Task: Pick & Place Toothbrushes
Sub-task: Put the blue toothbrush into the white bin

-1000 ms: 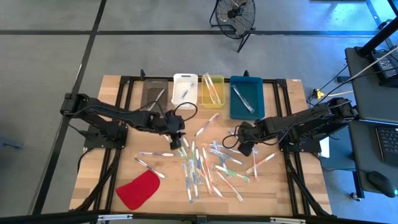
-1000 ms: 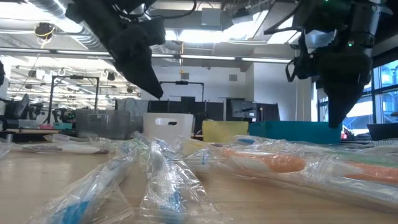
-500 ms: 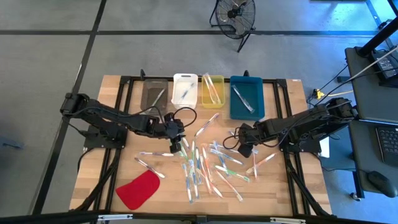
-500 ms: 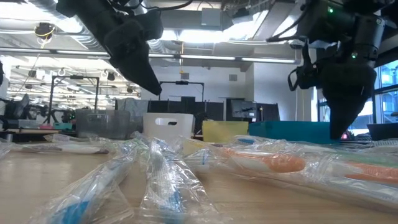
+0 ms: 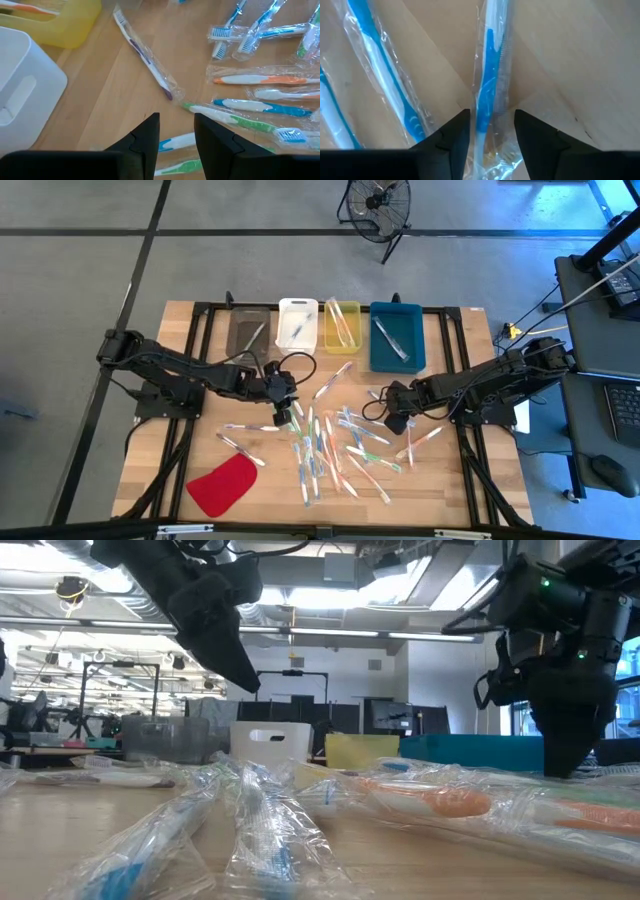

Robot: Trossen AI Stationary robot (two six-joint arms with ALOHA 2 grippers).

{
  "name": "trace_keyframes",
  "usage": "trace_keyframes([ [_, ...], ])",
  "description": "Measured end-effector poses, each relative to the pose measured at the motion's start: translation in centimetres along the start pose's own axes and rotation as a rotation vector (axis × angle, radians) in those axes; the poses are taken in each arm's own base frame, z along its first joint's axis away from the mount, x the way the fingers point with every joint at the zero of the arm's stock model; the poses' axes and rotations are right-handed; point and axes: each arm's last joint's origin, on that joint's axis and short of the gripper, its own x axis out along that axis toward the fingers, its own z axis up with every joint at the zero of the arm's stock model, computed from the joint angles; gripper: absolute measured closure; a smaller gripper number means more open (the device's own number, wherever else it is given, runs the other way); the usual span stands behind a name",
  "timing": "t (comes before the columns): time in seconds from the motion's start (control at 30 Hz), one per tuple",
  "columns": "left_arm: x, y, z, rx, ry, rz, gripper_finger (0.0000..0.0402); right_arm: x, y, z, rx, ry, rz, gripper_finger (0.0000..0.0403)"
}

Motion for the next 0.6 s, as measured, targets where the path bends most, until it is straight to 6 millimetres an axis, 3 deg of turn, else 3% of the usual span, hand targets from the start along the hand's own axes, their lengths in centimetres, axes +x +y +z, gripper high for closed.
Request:
trace_keyframes([
  [0.6, 0.03, 0.33, 0.06, -0.002, -0.017, 0.073, 0.0269, 0.07, -0.11, 0.15, 0.071, -0.038, -0.022, 0.0379],
])
